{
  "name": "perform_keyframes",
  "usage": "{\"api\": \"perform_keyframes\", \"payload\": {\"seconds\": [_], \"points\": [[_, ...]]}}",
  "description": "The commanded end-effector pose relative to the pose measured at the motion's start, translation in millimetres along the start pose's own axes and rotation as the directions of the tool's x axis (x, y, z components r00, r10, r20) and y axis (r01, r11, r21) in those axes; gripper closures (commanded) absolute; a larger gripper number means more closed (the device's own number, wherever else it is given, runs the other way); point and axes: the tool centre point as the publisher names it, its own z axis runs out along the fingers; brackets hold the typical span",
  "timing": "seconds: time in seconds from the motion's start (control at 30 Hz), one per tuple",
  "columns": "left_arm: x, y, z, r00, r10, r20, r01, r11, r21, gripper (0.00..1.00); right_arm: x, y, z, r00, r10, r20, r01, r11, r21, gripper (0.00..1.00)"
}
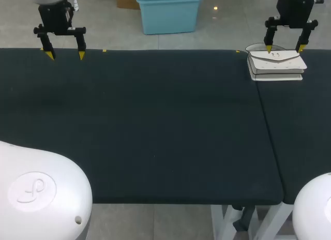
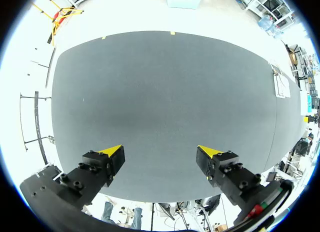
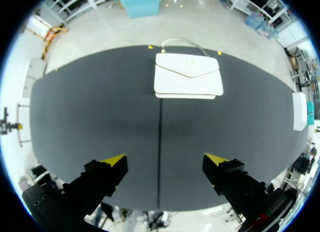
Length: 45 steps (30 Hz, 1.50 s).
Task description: Pick up the bag, open it, inspect its contents, close it, and place it on the opposite side
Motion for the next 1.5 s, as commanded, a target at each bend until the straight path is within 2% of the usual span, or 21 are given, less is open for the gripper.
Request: {"api": "perform_keyframes", "payload": {"seconds": [0.03,0.6,0.73,0.83,0.93,0.97,1.1,1.13,1.2,1.27,1.3,1.37,1.5], "points": [[0.0,0.0,0.0,1.0,0.0,0.0,0.0,1.0,0.0,0.0,0.0,0.0,0.0,1.0,0.0,0.0,0.0,1.0,0.0,0.0],[0.0,0.0,0.0,1.0,0.0,0.0,0.0,1.0,0.0,0.0,0.0,0.0,0.0,1.0,0.0,0.0,0.0,1.0,0.0,0.0],[9.2,1.3,-3.7,0.992,0.105,-0.066,-0.1,0.992,0.077,0.0,-1.2,0.8,0.6,1.0,-0.006,-0.008,0.006,1.0,0.003,0.0],[18.7,5.4,-5.0,0.965,0.241,-0.1,-0.221,0.96,0.172,0.0,-5.9,3.7,4.0,0.997,-0.031,-0.073,0.031,1.0,0.004,0.0],[32.3,13.4,-4.5,0.9,0.417,-0.128,-0.379,0.893,0.245,0.0,-12.7,8.0,8.2,0.989,-0.04,-0.14,0.044,0.999,0.024,0.0],[37.0,16.6,-3.6,0.869,0.473,-0.143,-0.429,0.866,0.257,0.0,-15.6,9.7,9.8,0.992,-0.038,-0.118,0.042,0.999,0.027,0.0],[54.3,27.7,2.3,0.72,0.679,-0.143,-0.613,0.719,0.327,0.0,-28.5,17.0,16.2,0.985,-0.033,-0.169,0.042,0.998,0.049,0.0],[58.1,30.2,4.1,0.688,0.711,-0.143,-0.643,0.689,0.334,0.0,-31.3,18.8,17.5,0.977,-0.039,-0.207,0.05,0.998,0.047,0.0],[65.7,36.4,7.6,0.602,0.787,-0.136,-0.708,0.605,0.364,0.0,-38.0,23.1,21.2,0.98,-0.032,-0.196,0.043,0.998,0.053,0.0],[71.3,41.6,11.1,0.51,0.848,-0.141,-0.752,0.52,0.405,0.0,-42.5,26.1,23.7,0.964,-0.039,-0.263,0.054,0.997,0.048,0.0],[73.8,44.8,12.7,0.459,0.877,-0.143,-0.771,0.473,0.427,0.0,-45.1,27.8,25.1,0.968,-0.038,-0.247,0.05,0.998,0.043,0.0],[79.0,50.8,16.7,0.361,0.924,-0.128,-0.803,0.378,0.461,0.0,-48.6,30.6,27.7,0.951,-0.047,-0.306,0.059,0.998,0.029,0.0],[86.4,57.0,22.6,0.206,0.972,-0.111,-0.818,0.233,0.526,0.0,-56.7,37.0,36.4,0.94,-0.041,-0.339,0.054,0.998,0.03,0.0]]}}
